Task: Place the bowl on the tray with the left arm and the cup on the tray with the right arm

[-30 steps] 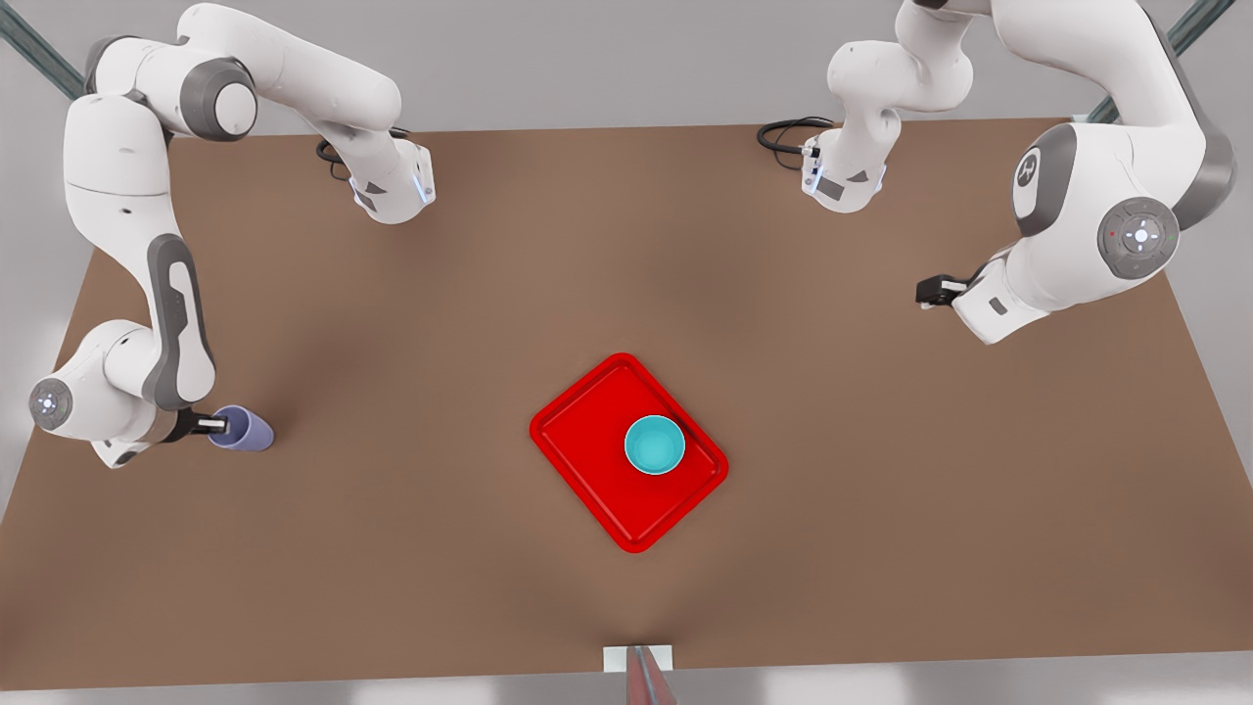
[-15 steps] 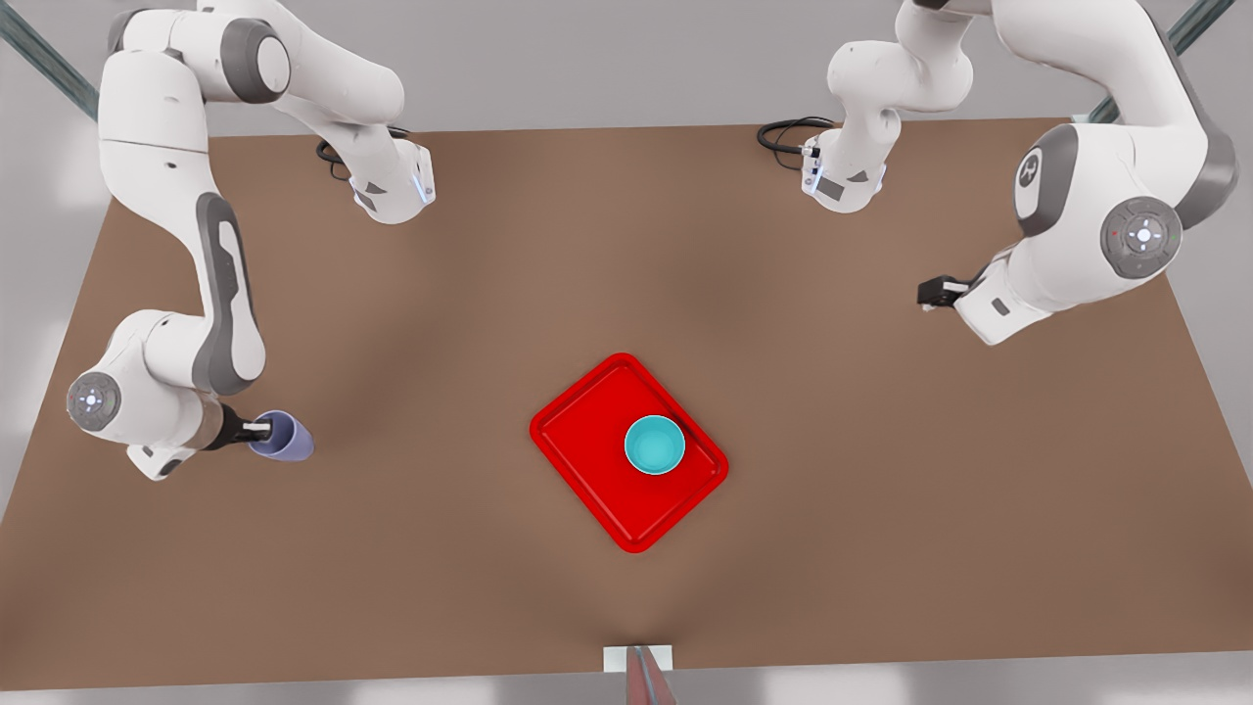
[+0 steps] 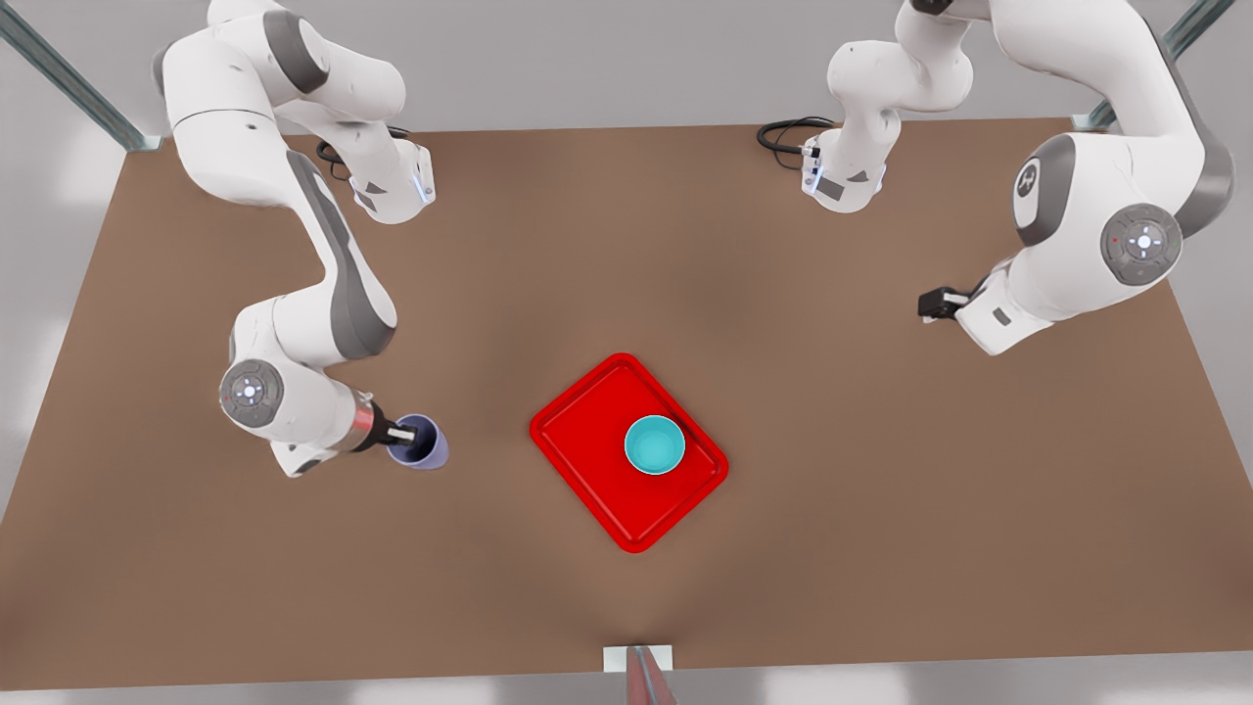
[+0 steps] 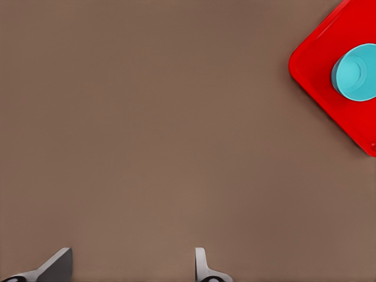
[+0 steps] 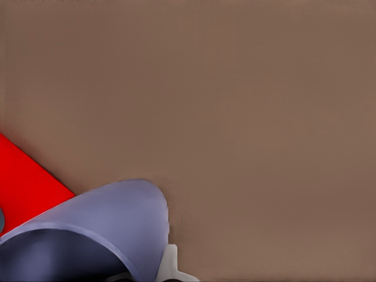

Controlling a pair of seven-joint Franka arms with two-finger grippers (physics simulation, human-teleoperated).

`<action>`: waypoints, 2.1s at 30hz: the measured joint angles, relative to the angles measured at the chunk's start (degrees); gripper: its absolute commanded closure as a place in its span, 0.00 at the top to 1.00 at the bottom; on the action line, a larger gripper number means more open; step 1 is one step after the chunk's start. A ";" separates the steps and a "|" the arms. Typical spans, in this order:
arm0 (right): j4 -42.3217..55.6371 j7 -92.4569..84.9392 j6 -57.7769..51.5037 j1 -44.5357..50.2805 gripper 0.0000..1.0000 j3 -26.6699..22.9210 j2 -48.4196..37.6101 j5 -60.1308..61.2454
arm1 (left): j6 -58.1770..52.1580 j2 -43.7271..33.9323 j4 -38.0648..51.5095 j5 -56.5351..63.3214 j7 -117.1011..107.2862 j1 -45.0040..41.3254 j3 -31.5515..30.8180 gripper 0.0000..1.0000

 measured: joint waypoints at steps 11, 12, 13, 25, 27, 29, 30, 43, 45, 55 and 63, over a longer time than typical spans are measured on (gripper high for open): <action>23.32 10.07 -4.94 19.09 0.21 0.02 13.05 0.72 | 0.66 0.46 -0.15 0.10 -0.08 0.09 0.08 1.00; 23.59 10.73 -4.07 20.55 0.21 0.01 14.13 0.63 | 0.65 0.59 -0.16 0.11 -0.08 0.16 0.09 1.00; 23.60 10.84 -3.49 21.43 0.21 -0.04 15.05 0.54 | 0.57 0.65 -0.16 0.12 -0.08 0.12 0.09 1.00; 17.13 10.51 -1.46 22.30 0.21 -3.54 18.89 -0.61 | 0.61 1.48 -0.86 0.37 -0.05 0.11 0.01 1.00; 16.43 9.86 -0.04 22.49 0.21 -3.34 19.07 -0.67 | 0.61 1.48 -0.86 0.32 -0.08 0.10 0.00 1.00; 16.17 9.76 0.37 22.48 0.21 -3.33 19.41 -0.57 | 0.61 1.51 -0.86 0.28 -0.08 0.11 0.00 1.00; 16.16 9.75 0.99 22.48 0.21 -3.33 19.66 -0.65 | 0.61 1.56 -0.86 0.27 -0.08 0.08 0.08 1.00; 14.40 9.11 5.40 22.65 0.21 -3.20 22.73 -0.73 | 0.70 1.67 -0.86 0.23 -0.08 0.14 0.04 1.00; 13.88 9.10 5.91 22.97 0.21 -3.07 22.76 -0.75 | 0.79 1.69 -0.86 0.23 -0.08 0.10 0.00 1.00; 10.36 9.44 6.87 23.55 1.00 -3.54 22.41 -2.53 | 0.88 1.92 -0.78 0.20 -0.08 0.11 0.00 1.00; 10.45 9.50 6.93 23.23 1.00 -3.58 22.10 -2.51 | 1.05 1.92 -0.78 0.21 -0.08 0.12 0.01 1.00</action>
